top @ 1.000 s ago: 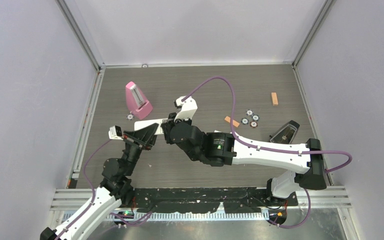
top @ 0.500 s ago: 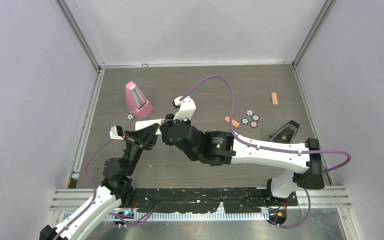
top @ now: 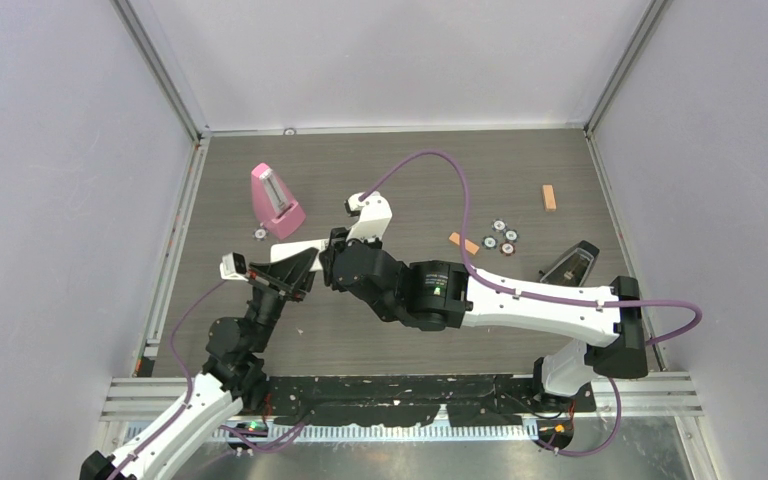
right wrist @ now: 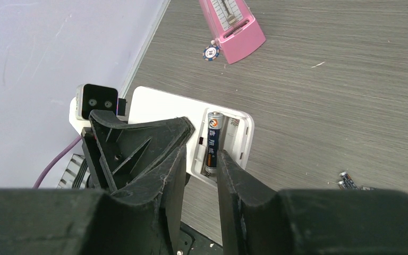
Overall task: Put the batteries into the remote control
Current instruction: Load the battery into the remote control.
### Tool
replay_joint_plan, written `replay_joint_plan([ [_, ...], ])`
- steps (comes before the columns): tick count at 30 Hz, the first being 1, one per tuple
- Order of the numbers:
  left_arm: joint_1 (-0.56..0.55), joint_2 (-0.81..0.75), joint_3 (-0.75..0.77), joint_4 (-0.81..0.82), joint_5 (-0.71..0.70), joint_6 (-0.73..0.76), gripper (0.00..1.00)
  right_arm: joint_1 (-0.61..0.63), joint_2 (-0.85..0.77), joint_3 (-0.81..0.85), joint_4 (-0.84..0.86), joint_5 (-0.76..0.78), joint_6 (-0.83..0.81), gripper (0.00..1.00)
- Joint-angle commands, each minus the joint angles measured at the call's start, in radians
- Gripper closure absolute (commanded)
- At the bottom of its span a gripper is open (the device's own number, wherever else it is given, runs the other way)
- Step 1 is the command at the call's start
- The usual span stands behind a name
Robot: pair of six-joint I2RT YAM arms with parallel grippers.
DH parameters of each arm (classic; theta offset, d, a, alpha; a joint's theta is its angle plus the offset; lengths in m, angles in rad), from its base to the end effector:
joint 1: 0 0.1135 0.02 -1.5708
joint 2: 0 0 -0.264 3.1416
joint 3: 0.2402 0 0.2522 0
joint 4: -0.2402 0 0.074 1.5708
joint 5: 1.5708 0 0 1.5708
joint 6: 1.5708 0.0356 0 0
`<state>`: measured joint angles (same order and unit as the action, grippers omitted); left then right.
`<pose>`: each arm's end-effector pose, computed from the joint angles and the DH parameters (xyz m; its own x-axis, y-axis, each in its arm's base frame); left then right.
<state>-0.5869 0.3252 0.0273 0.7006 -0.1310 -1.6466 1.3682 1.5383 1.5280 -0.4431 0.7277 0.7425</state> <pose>0.1043 -0.0638 0.2261 -0.4724 -0.8731 0.1207 0.2914 -0.2840 -0.9135 0.0931 0.3355 0.3908 -0.4781 0.1815 -0.8593 -0.3907 0.8324 0.3932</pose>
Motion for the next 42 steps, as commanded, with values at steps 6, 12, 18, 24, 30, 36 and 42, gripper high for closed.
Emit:
replay_joint_plan([
  [6,0.005,-0.027,-0.001,0.088,-0.023,-0.02,1.0,-0.014,-0.073,0.005,0.012,-0.025,0.01,0.6],
  [12,0.005,-0.086,-0.021,0.079,0.005,-0.026,1.0,-0.111,-0.208,-0.166,0.208,-0.303,0.079,0.5],
  [18,0.005,-0.149,-0.021,0.042,0.0,-0.018,1.0,-0.172,-0.287,-0.223,0.227,-0.451,0.154,0.36],
  [24,0.004,-0.159,-0.051,0.039,0.022,-0.002,1.0,-0.224,-0.284,-0.273,0.303,-0.607,0.252,0.12],
  [30,0.005,-0.137,-0.042,0.082,0.052,0.071,1.0,-0.236,-0.237,-0.301,0.408,-0.672,0.35,0.07],
  [36,0.005,-0.091,-0.082,0.183,0.061,0.068,1.0,-0.251,-0.202,-0.31,0.437,-0.713,0.422,0.07],
  [42,0.004,-0.08,-0.046,0.165,0.094,0.113,1.0,-0.262,-0.205,-0.353,0.492,-0.758,0.521,0.12],
])
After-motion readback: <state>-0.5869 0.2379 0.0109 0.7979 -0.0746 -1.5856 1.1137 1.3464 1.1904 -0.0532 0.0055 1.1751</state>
